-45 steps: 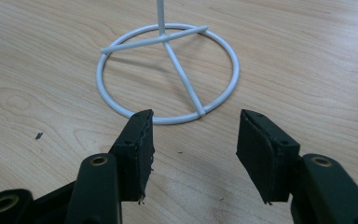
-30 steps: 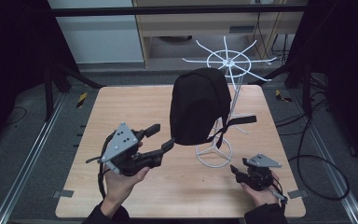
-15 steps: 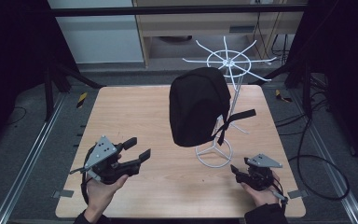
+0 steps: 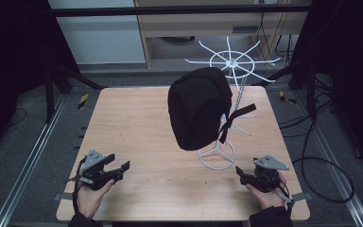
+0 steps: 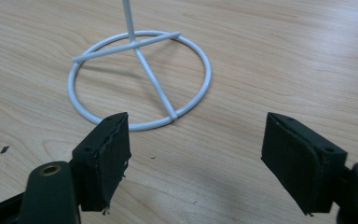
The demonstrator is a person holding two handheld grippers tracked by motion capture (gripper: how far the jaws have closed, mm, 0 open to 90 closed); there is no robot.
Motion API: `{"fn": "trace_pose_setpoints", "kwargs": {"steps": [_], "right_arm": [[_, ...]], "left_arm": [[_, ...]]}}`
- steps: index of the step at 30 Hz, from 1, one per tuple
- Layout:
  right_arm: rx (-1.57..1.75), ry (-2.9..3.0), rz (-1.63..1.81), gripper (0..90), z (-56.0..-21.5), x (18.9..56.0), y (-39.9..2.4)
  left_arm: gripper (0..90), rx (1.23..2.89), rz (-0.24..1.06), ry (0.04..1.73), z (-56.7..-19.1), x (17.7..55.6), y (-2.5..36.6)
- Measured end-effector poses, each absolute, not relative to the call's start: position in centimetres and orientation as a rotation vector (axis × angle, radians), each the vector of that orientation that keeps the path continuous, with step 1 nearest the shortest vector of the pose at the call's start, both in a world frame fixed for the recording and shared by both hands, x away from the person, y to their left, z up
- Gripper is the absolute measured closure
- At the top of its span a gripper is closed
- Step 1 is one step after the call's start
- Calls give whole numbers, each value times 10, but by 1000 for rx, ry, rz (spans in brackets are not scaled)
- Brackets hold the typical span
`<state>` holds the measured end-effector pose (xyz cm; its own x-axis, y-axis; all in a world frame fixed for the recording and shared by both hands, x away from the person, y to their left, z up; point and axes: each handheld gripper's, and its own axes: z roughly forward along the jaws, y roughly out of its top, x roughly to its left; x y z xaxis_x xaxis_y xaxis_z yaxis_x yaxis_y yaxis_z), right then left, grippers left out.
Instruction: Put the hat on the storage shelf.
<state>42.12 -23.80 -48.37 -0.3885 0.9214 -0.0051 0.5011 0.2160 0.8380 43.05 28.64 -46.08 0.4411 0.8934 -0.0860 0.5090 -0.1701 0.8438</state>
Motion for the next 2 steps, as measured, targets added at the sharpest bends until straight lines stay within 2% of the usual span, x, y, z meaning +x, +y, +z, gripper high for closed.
{"fn": "trace_pose_setpoints", "kwargs": {"steps": [2], "right_arm": [[1315,1975,1070,216,-484,422,-239]], "left_arm": [[268,1839,562,1214,-464,432,291]]}}
